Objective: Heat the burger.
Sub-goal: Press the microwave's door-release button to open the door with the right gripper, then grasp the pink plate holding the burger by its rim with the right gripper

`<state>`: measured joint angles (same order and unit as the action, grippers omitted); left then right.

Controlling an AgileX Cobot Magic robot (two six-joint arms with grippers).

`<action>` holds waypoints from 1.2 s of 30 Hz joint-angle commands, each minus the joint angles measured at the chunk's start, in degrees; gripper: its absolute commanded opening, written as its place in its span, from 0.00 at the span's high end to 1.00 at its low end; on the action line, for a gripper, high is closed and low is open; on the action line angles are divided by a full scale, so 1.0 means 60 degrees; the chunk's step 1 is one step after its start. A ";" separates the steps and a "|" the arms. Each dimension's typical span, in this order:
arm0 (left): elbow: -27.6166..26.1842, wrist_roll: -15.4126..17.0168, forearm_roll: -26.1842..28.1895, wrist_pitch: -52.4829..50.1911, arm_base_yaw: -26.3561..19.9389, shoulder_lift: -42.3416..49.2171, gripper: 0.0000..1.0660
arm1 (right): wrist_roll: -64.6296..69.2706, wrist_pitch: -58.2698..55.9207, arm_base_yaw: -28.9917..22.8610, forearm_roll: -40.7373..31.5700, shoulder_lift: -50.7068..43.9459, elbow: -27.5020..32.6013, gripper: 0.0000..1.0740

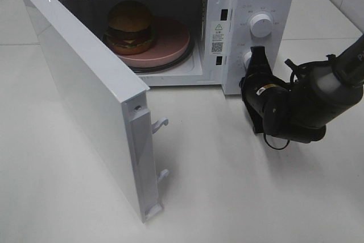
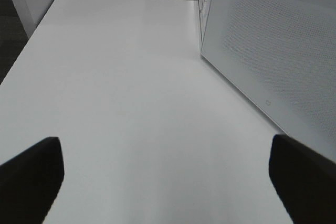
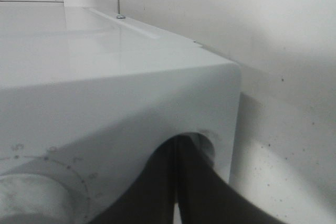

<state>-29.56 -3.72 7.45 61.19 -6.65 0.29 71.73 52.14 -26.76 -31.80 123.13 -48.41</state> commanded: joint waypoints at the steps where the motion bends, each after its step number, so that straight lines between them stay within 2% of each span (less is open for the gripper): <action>1: 0.0010 0.0067 -0.0010 0.0000 0.0029 0.0105 0.08 | -0.0019 0.1977 0.0239 0.0678 -0.0344 -0.0668 0.99; 8: 0.0010 0.0067 -0.0010 0.0000 0.0029 0.0105 0.08 | 0.0076 0.1872 -0.0019 0.0630 -0.0525 -0.0286 0.99; 19: 0.0010 0.0067 -0.0010 0.0000 0.0029 0.0105 0.08 | 0.0353 0.0974 -0.0086 0.1127 -0.1490 0.1194 0.99; 21: 0.0010 0.0067 -0.0010 0.0000 0.0029 0.0105 0.08 | 0.0659 0.0859 -0.0239 0.1375 -0.1833 0.1767 0.98; 24: 0.0010 0.0067 -0.0010 0.0000 0.0029 0.0105 0.08 | 0.0659 0.0840 -0.0267 0.1394 -0.1929 0.1891 0.98; 26: 0.0010 0.0067 -0.0010 0.0000 0.0029 0.0105 0.08 | 0.0659 0.0277 -0.0315 0.1671 -0.2511 0.2406 0.98; 29: 0.0010 0.0067 -0.0010 0.0000 0.0029 0.0105 0.08 | 0.0649 0.0076 -0.0315 0.1795 -0.2664 0.2492 0.98; 36: 0.0010 0.0067 -0.0010 0.0000 0.0029 0.0105 0.08 | -0.0344 -0.1977 -0.0315 0.2550 -0.4183 0.2760 0.97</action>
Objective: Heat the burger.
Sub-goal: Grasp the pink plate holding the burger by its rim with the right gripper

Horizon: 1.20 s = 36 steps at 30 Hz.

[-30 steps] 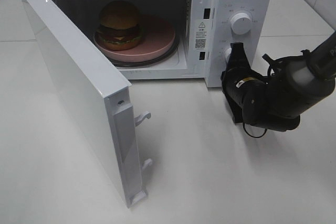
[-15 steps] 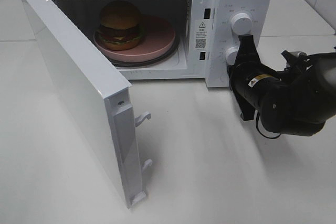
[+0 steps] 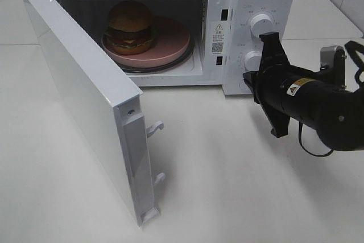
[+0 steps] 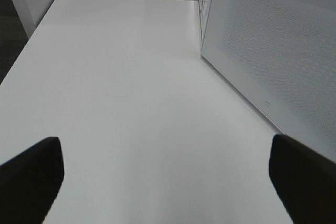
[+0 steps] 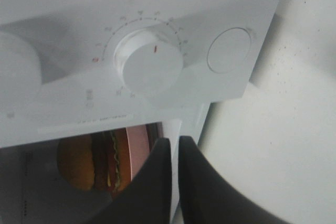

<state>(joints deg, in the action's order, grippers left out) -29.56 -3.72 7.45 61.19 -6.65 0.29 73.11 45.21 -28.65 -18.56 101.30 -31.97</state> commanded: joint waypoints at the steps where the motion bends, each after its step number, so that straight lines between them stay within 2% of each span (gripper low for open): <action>1: 0.0010 0.0067 -0.0010 0.0000 0.0029 0.0105 0.08 | -0.1079 -0.1461 0.0000 0.0468 -0.0917 0.0019 0.97; 4: 0.0010 0.0067 -0.0010 0.0000 0.0029 0.0105 0.08 | -0.1385 -0.1767 0.0000 0.0468 -0.1127 0.0019 0.97; 9: 0.0010 0.0067 -0.0010 0.0000 0.0029 0.0105 0.08 | -0.3591 -0.3734 0.0000 0.0458 -0.2502 0.0019 0.96; 12: 0.0010 0.0067 -0.0010 0.0000 0.0029 0.0105 0.08 | -0.3963 -0.4001 0.0000 0.0458 -0.2693 0.0019 0.95; 14: 0.0010 0.0067 -0.0010 0.0000 0.0029 0.0105 0.08 | -0.5644 -0.4947 0.0000 0.0458 -0.3371 0.0019 0.95; 18: 0.0010 0.0067 -0.0010 0.0000 0.0029 0.0105 0.08 | -0.6981 -0.5653 0.0000 0.0458 -0.3782 0.0019 0.95; 19: 0.0010 0.0067 -0.0010 0.0000 0.0029 0.0105 0.08 | -0.7926 -0.6178 0.0000 0.0458 -0.4058 0.0019 0.94; 28: 0.0010 0.0067 -0.0010 0.0000 0.0029 0.0105 0.08 | -1.0590 -0.8594 0.0000 0.0449 -0.4765 -0.0019 0.93; 30: 0.0010 0.0067 -0.0010 0.0000 0.0029 0.0105 0.08 | -1.1583 -0.9960 0.0019 0.0458 -0.4784 -0.0296 0.93; 33: 0.0010 0.0067 -0.0010 0.0000 0.0029 0.0105 0.08 | -1.2252 -1.0819 0.0019 0.0525 -0.4784 -0.0573 0.93; 36: 0.0010 0.0067 -0.0010 0.0000 0.0029 0.0105 0.08 | -1.3331 -1.2128 0.0019 0.1366 -0.4784 -0.1136 0.92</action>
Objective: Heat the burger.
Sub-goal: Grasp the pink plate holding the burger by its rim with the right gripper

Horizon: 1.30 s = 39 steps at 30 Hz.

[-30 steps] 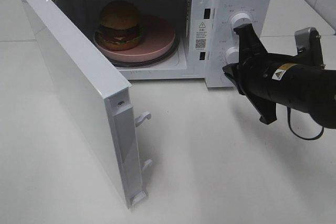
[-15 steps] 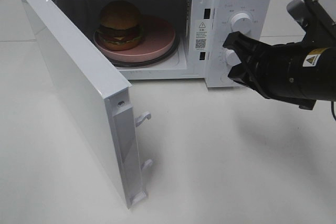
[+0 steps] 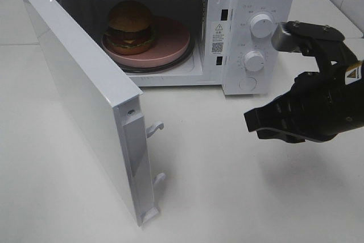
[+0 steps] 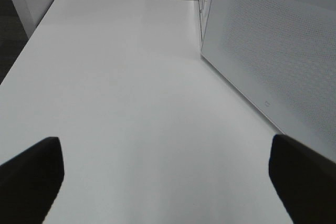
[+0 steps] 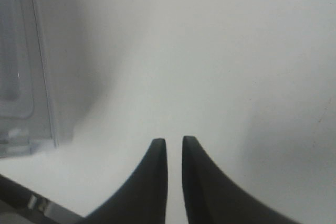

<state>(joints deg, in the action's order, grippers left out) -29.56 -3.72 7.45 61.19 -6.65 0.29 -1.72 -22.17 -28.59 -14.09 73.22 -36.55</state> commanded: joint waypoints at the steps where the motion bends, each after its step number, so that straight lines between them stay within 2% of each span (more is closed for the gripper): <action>1: 0.0010 0.0067 -0.0010 0.0000 0.0029 0.0105 0.08 | -0.0859 -0.0898 0.0010 0.0621 -0.0105 -0.0372 0.92; 5: 0.0010 0.0067 -0.0010 0.0000 0.0029 0.0105 0.08 | -0.2196 -0.1986 0.0010 0.2168 -0.0105 -0.1098 0.91; 6: 0.0010 0.0067 -0.0010 0.0000 0.0029 0.0105 0.08 | -0.2196 -0.1986 0.0010 0.2168 -0.0105 -0.1098 0.91; 7: 0.0010 0.0067 -0.0010 0.0000 0.0029 0.0105 0.08 | -0.2769 -0.2110 0.0010 0.2960 -0.0105 -0.1356 0.89; 8: 0.0010 0.0067 -0.0010 0.0000 0.0029 0.0105 0.08 | -0.2769 -0.2110 0.0010 0.2960 -0.0105 -0.1356 0.89; 12: 0.0010 0.0067 -0.0010 0.0000 0.0029 0.0105 0.08 | -0.4354 -0.2053 0.0010 0.4221 -0.0105 -0.1595 0.87; 14: 0.0010 0.0067 -0.0010 0.0000 0.0029 0.0105 0.08 | -0.4698 -0.1967 0.0010 0.4307 -0.0105 -0.1595 0.86; 19: 0.0010 0.0067 -0.0010 0.0000 0.0029 0.0105 0.08 | -0.7897 -0.1891 0.0010 0.4431 -0.0105 -0.1595 0.84; 22: 0.0010 0.0067 -0.0010 0.0000 0.0029 0.0105 0.08 | -0.8909 -0.1881 0.0010 0.4431 -0.0105 -0.1595 0.81; 24: 0.0010 0.0067 -0.0010 0.0000 0.0029 0.0105 0.08 | -0.9654 -0.1805 0.0000 0.4412 -0.0105 -0.1595 0.70; 25: 0.0010 0.0067 -0.0010 0.0000 0.0029 0.0105 0.08 | -0.9654 -0.1805 0.0000 0.4412 -0.0105 -0.1595 0.70; 26: 0.0010 0.0067 -0.0010 0.0000 0.0029 0.0105 0.08 | -0.9568 -0.1623 0.0000 0.4421 -0.0105 -0.1595 0.59; 27: 0.0010 0.0067 -0.0010 0.0000 0.0029 0.0105 0.08 | -0.9568 -0.1623 0.0000 0.4421 -0.0105 -0.1595 0.59; 29: 0.0010 0.0067 -0.0010 0.0000 0.0029 0.0105 0.08 | -0.9263 -0.1308 0.0000 0.4431 -0.0095 -0.1595 0.29; 30: 0.0010 0.0067 -0.0010 0.0000 0.0029 0.0105 0.08 | -0.9263 -0.1308 0.0000 0.4431 -0.0095 -0.1595 0.29; 31: 0.0010 0.0067 -0.0010 0.0000 0.0029 0.0105 0.08 | -0.9244 -0.1213 0.0000 0.4488 -0.0086 -0.1595 0.22; 32: 0.0010 0.0067 -0.0010 0.0000 0.0029 0.0105 0.08 | -0.9244 -0.1213 0.0000 0.4488 -0.0086 -0.1595 0.22; 33: 0.0010 0.0067 -0.0010 0.0000 0.0029 0.0105 0.08 | -0.9215 -0.1155 0.0000 0.4679 -0.0086 -0.1585 0.11; 34: 0.0010 0.0067 -0.0010 0.0000 0.0029 0.0105 0.08 | -0.9206 -0.1022 0.0000 0.4908 -0.0057 -0.1585 0.06; 39: 0.0010 0.0067 -0.0010 0.0000 0.0029 0.0105 0.08 | -0.9206 -0.0583 0.0000 0.4966 -0.0019 -0.1585 0.06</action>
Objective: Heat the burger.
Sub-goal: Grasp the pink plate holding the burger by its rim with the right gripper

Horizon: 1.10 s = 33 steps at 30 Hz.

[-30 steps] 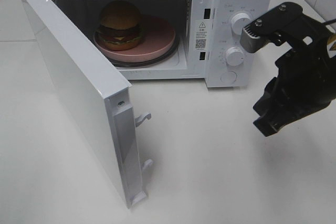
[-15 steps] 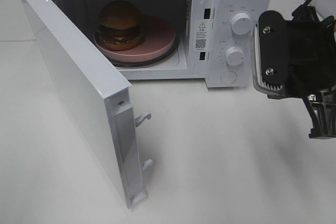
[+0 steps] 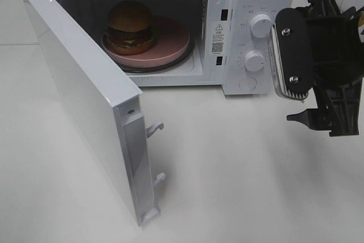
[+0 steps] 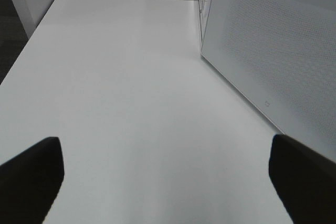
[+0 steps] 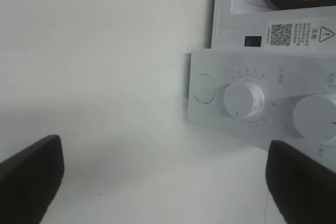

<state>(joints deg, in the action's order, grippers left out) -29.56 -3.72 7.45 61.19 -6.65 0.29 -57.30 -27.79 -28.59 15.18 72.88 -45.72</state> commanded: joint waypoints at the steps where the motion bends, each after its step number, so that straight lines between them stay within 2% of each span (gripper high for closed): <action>1: 0.0010 0.0067 -0.0010 0.0000 0.0029 0.0105 0.08 | 0.0048 0.0602 0.0000 0.0086 0.0086 -0.0057 0.06; 7: 0.0010 0.0067 -0.0010 0.0000 0.0029 0.0105 0.08 | 0.0048 0.1089 0.0000 0.0134 0.0325 -0.0076 0.07; 20: 0.0010 0.0067 -0.0010 0.0000 0.0029 0.0105 0.08 | 0.0048 0.1136 -0.0019 0.0239 0.2254 -0.1576 0.10; 33: 0.0010 0.0067 -0.0010 0.0000 0.0029 0.0105 0.08 | 0.0048 0.1251 -0.1060 0.0353 0.4154 -0.3275 0.12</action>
<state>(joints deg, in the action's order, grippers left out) -29.56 -3.72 7.45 61.19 -6.65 0.29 -57.30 -20.91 -33.98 16.96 96.14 -63.37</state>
